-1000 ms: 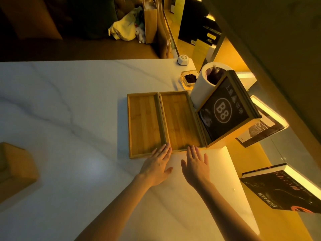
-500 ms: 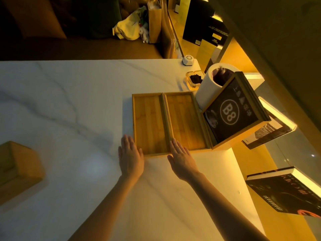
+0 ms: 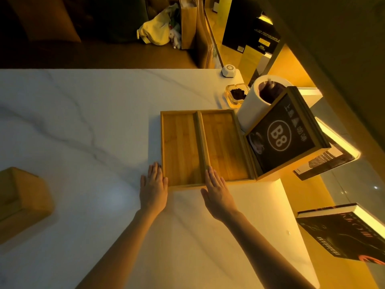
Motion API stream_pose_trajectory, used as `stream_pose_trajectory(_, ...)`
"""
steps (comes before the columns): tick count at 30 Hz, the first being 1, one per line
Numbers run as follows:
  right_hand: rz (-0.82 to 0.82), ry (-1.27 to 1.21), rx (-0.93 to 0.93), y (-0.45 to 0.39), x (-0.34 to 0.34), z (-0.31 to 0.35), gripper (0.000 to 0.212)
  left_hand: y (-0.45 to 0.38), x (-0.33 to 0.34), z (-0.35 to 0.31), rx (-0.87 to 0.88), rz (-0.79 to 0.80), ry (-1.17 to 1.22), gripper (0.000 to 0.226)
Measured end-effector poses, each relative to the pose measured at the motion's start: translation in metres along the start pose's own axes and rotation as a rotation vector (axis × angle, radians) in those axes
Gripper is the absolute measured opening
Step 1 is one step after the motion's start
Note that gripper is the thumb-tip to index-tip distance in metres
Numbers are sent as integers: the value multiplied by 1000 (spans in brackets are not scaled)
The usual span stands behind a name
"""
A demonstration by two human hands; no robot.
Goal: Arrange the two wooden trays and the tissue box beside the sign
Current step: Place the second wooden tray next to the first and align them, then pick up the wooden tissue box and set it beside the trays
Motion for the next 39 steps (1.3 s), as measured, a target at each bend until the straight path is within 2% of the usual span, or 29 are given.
stream_pose_trajectory(5,-76,100,3,-3,-27,15,43,-1,-11,1,29,95,-32,48)
stream_pose_trajectory(8,-97,149,2,-11,-54,33,28,6,-35,-4,42,95,85,32)
stream_pose_trajectory(10,-95,255,-84,-21,-66,56,24,12,-57,-3,26,74,138,31)
stream_pose_trajectory(13,-99,274,-176,-32,-81,96,20,22,-102,6,15,-20,154,43)
stream_pose_trajectory(17,-220,162,-265,-25,-109,160,28,37,-166,37,47,-150,175,42)
stream_pose_trajectory(20,-324,108,-338,-17,-116,206,33,50,-212,71,33,-259,185,50)
stream_pose_trajectory(24,-366,-27,-436,-5,-105,260,31,73,-257,129,-60,-383,238,39)
stream_pose_trajectory(27,-304,-162,-429,-1,-84,295,28,92,-283,170,-79,-497,195,28)
stream_pose_trajectory(29,-231,-235,-408,1,-62,314,34,100,-291,204,-112,-544,199,27)
stream_pose_trajectory(32,-34,-342,-373,4,-24,334,47,105,-289,255,-258,-523,261,42)
stream_pose_trajectory(36,266,-539,-323,15,16,355,60,110,-273,294,-471,-461,561,61)
stream_pose_trajectory(39,398,-602,-281,23,31,370,65,110,-262,305,-526,-434,809,55)
Point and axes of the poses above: each hand's wrist, its own y-axis away from the middle knuckle, its own x-axis out of the palm, z = x × y, the point moved 6 cm from there along -y, towards the middle knuckle, and after that the axes turned 10 degrees about y, right-handed, at the moved point
